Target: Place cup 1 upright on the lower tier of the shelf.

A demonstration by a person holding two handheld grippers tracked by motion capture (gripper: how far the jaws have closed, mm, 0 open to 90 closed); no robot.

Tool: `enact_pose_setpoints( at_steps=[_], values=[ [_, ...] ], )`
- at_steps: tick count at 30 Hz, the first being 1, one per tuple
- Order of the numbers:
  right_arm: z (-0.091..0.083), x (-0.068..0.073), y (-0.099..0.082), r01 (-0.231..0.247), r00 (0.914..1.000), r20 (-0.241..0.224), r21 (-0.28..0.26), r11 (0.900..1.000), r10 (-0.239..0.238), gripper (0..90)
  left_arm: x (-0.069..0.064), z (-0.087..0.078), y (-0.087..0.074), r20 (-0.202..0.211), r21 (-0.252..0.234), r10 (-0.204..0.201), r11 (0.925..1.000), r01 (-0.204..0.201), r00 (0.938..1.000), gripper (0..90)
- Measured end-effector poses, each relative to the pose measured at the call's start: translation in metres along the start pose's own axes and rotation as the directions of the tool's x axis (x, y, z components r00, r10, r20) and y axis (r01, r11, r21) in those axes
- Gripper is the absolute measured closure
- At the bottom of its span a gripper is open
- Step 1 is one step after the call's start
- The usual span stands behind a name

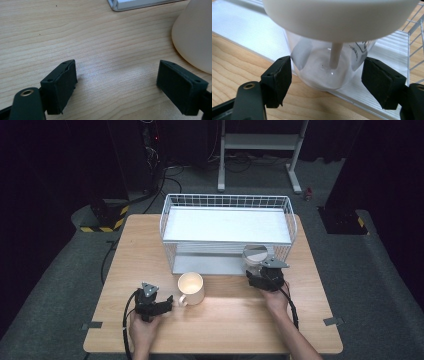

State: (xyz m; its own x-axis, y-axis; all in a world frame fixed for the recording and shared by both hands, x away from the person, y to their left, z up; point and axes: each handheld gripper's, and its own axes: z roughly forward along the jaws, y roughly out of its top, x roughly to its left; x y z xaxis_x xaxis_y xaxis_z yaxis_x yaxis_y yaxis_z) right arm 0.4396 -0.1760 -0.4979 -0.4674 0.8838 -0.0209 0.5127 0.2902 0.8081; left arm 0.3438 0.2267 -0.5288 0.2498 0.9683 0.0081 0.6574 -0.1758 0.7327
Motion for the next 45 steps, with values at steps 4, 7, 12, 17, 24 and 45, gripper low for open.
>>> enact_pose_setpoints(
  at_steps=[4,7,12,17,24,45],
  values=[
    [0.002,-0.002,0.0,-0.008,0.9999,0.006,0.003,1.0,0.008,27.5,0.0,0.0,0.0,0.0,0.0,0.0,1.0,0.0,1.0,16.6],
    [0.004,-0.004,0.0,-0.015,0.9998,0.009,0.004,0.9999,0.015,28.0,0.0,0.0,0.0,0.0,0.0,0.0,1.0,0.0,1.0,16.7],
    [0.008,-0.004,0.005,-0.043,0.9989,0.023,0.018,0.9989,0.042,29.6,0.0,0.0,0.0,0.0,0.0,0.0,1.0,0.0,1.0,16.6],
    [0.013,-0.006,0.007,-0.042,0.9986,0.032,0.023,0.9989,0.041,32.8,0.0,0.0,0.0,0.0,0.0,0.0,1.0,0.0,1.0,16.6],
    [0.018,-0.008,0.007,-0.046,0.9982,0.041,0.023,0.9987,0.045,37.4,0.0,0.0,0.0,0.0,0.0,0.0,1.0,0.0,1.0,16.6],
    [0.027,-0.013,0.004,-0.067,0.9956,0.068,0.039,0.997,0.064,52.2,0.0,0.0,0.0,0.0,0.0,0.0,1.0,0.0,1.0,16.6]
  ],
)
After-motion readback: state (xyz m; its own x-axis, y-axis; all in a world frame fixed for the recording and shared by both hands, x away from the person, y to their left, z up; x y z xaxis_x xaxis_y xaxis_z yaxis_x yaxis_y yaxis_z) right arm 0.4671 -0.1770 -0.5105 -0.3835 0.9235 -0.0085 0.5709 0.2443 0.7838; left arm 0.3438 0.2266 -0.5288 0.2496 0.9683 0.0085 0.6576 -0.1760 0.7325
